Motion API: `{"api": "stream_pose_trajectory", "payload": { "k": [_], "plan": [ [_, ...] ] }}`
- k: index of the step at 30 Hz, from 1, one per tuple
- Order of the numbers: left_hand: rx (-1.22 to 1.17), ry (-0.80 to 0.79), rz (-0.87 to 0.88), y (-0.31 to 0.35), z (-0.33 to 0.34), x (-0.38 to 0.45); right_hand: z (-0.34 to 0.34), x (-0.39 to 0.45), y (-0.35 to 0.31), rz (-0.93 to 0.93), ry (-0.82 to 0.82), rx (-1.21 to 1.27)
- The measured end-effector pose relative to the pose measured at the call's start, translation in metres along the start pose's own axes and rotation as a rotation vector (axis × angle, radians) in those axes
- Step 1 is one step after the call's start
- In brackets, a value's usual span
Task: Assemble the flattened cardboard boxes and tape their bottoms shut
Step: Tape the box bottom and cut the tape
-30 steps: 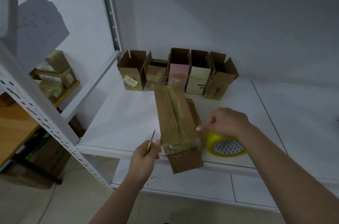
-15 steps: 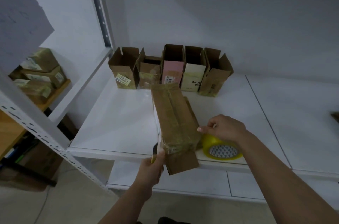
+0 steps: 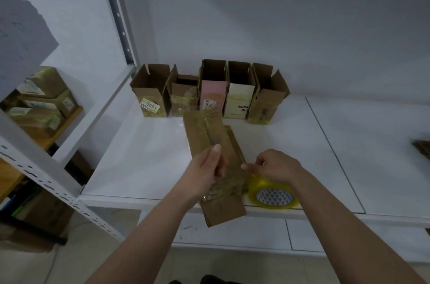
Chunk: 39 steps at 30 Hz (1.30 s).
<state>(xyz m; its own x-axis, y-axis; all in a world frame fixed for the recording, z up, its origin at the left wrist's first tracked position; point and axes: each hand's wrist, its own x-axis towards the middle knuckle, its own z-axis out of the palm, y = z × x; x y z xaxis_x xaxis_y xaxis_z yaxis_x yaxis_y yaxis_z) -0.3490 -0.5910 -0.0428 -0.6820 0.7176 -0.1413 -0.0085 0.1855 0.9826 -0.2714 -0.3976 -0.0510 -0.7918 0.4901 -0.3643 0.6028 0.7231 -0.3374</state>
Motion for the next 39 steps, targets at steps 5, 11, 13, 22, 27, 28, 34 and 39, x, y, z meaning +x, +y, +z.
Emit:
{"api": "stream_pose_trajectory", "payload": {
  "k": [5,11,13,22,27,28,34,39],
  "plan": [
    [0.143,-0.135,-0.08,0.001,0.022,0.022,-0.001,-0.001,0.002,-0.005,0.011,-0.001],
    [0.242,-0.092,-0.064,-0.004,0.024,0.027,-0.017,-0.012,0.03,-0.076,-0.209,0.367],
    [0.286,-0.085,-0.048,-0.005,0.024,0.026,-0.016,-0.015,0.042,-0.085,-0.191,0.46],
    [0.513,-0.145,-0.024,-0.002,0.026,0.024,-0.021,-0.007,0.04,-0.093,0.096,-0.173],
    [0.931,-0.338,0.017,0.019,0.035,0.023,-0.032,-0.015,0.049,-0.149,-0.073,0.068],
    [1.018,-0.374,0.01,0.023,0.038,0.026,-0.031,-0.015,0.049,-0.143,-0.048,0.067],
    [1.325,-0.385,-0.07,0.024,0.06,0.042,-0.032,-0.024,0.042,-0.145,0.095,-0.018],
    [1.279,-0.345,-0.041,0.026,0.059,0.039,-0.038,-0.036,0.053,-0.097,0.137,0.19]
  ]
}}
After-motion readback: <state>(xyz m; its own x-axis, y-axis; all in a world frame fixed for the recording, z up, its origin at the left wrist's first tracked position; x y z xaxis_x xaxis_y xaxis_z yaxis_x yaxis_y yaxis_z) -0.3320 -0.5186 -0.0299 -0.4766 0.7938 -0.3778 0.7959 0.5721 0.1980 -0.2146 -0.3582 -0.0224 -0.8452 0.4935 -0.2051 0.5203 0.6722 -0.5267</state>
